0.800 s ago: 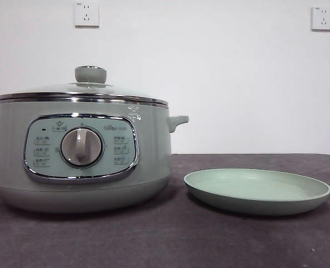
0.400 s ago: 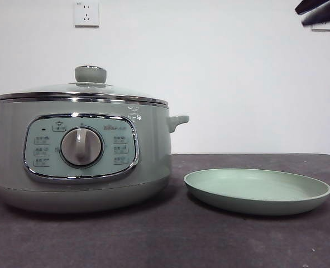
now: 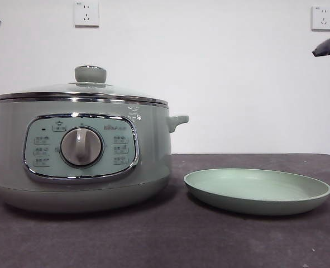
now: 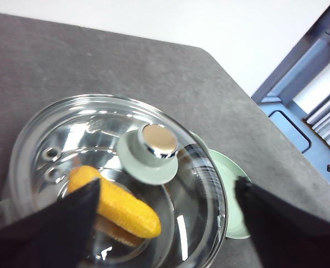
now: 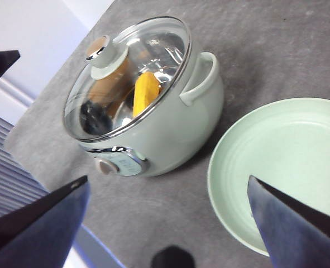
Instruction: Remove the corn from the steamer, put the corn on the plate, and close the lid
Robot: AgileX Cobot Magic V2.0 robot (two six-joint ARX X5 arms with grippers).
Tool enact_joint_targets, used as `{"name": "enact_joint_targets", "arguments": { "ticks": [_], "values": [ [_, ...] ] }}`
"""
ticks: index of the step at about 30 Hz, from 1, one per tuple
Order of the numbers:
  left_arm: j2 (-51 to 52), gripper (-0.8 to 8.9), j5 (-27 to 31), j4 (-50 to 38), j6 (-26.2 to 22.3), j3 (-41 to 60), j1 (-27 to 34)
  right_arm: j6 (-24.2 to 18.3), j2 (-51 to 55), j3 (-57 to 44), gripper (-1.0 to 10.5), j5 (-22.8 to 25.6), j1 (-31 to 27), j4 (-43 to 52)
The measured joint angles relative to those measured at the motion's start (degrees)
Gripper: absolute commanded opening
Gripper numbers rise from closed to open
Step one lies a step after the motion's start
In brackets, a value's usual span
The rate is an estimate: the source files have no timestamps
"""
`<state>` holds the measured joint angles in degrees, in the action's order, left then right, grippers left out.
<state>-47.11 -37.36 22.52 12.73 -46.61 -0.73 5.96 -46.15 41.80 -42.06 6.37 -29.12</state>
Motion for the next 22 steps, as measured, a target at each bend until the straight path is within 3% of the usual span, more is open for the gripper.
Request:
{"name": "enact_joint_targets", "arguments": {
  "ticks": [4,13,22],
  "values": [
    [-5.8,4.40,3.2,1.0,-1.0,-5.0,-4.0,0.0,0.0,0.0,4.7,1.9,0.0,0.0],
    [-20.1,4.39,19.0,6.9,-8.7,-18.0,-15.1,0.0,0.0,0.0,4.7,2.0,0.0,0.0],
    [-30.3,4.39,28.5,6.6,-12.0,-21.4,-21.4,0.0,0.0,0.0,4.7,4.2,0.0,0.0]
  ]
}}
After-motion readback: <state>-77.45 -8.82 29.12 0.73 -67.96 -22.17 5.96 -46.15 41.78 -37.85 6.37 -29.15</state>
